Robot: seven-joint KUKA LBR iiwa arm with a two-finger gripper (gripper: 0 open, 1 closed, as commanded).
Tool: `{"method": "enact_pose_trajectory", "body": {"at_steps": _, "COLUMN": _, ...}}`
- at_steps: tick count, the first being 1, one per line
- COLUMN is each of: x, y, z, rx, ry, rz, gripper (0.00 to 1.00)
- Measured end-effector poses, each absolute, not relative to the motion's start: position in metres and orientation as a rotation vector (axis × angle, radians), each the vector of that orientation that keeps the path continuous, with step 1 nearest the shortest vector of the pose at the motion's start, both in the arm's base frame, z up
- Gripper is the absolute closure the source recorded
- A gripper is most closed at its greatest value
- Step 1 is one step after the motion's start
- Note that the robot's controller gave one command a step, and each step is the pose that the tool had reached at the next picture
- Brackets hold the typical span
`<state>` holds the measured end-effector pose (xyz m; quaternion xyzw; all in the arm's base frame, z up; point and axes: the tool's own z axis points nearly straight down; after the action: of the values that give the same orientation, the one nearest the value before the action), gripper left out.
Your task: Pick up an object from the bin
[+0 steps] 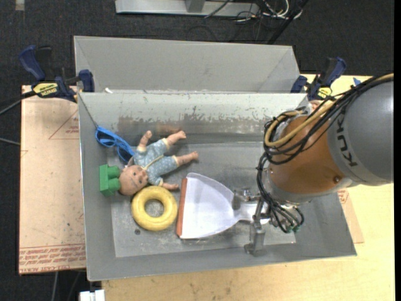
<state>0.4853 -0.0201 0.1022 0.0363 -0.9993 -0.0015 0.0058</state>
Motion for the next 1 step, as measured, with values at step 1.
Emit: {"method": "enact_pose_trajectory", "body": {"at_steps": 1, "x": 0.5020, "y": -0.0335, "z": 0.0676, "rx": 0.190, "ry": -3.128, "rz": -0.008, "gripper": 0.00}}
